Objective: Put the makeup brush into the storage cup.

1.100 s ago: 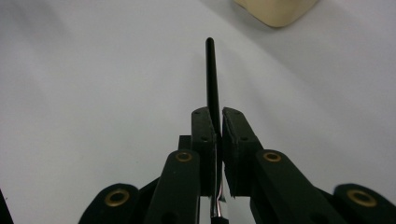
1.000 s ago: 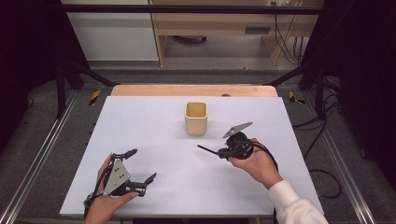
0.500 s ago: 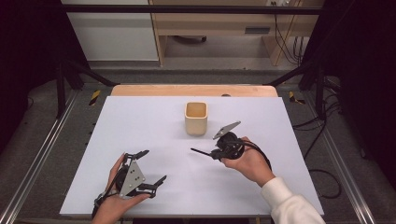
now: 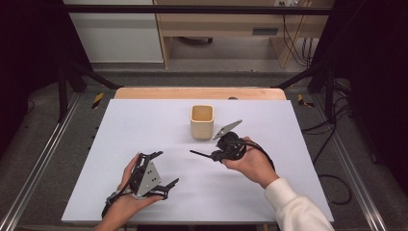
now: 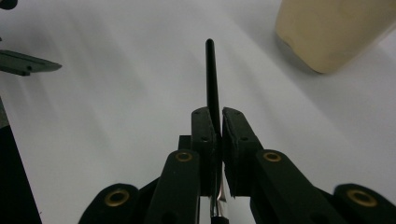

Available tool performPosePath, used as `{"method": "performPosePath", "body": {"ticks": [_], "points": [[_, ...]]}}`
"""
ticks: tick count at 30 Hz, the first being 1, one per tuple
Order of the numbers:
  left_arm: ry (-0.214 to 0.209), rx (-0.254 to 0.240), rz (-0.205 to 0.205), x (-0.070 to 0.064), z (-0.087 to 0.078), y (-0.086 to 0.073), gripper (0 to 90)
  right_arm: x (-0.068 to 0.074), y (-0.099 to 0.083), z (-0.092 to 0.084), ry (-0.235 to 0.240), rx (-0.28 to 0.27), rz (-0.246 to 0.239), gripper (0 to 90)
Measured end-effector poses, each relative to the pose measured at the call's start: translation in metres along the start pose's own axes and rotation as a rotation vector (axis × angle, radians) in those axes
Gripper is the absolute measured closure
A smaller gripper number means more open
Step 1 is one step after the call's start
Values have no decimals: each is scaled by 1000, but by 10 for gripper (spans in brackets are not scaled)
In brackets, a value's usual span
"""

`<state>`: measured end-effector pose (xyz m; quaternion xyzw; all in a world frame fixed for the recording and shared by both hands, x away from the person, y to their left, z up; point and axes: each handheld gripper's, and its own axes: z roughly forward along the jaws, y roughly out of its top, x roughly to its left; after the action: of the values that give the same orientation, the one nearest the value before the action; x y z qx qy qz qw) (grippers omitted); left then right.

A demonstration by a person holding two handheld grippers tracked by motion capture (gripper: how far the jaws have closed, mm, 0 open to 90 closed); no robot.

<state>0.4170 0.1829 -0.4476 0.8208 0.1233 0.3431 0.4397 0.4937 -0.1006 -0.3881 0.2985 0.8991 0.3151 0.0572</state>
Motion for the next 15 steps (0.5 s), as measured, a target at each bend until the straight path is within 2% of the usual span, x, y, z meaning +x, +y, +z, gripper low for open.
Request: {"method": "performPosePath", "body": {"ticks": [3,4,10,15], "points": [[-7,8,20,-1,6,2,36,0,1,1,8,3,3,837],[-15,21,41,-1,13,5,40,1,2,3,8,14,-2,837],[-33,27,50,-3,24,9,46,6,4,4,25,16,-13,837],[-43,23,47,-4,28,14,90,9,7,4,36,9,-17,837]]}}
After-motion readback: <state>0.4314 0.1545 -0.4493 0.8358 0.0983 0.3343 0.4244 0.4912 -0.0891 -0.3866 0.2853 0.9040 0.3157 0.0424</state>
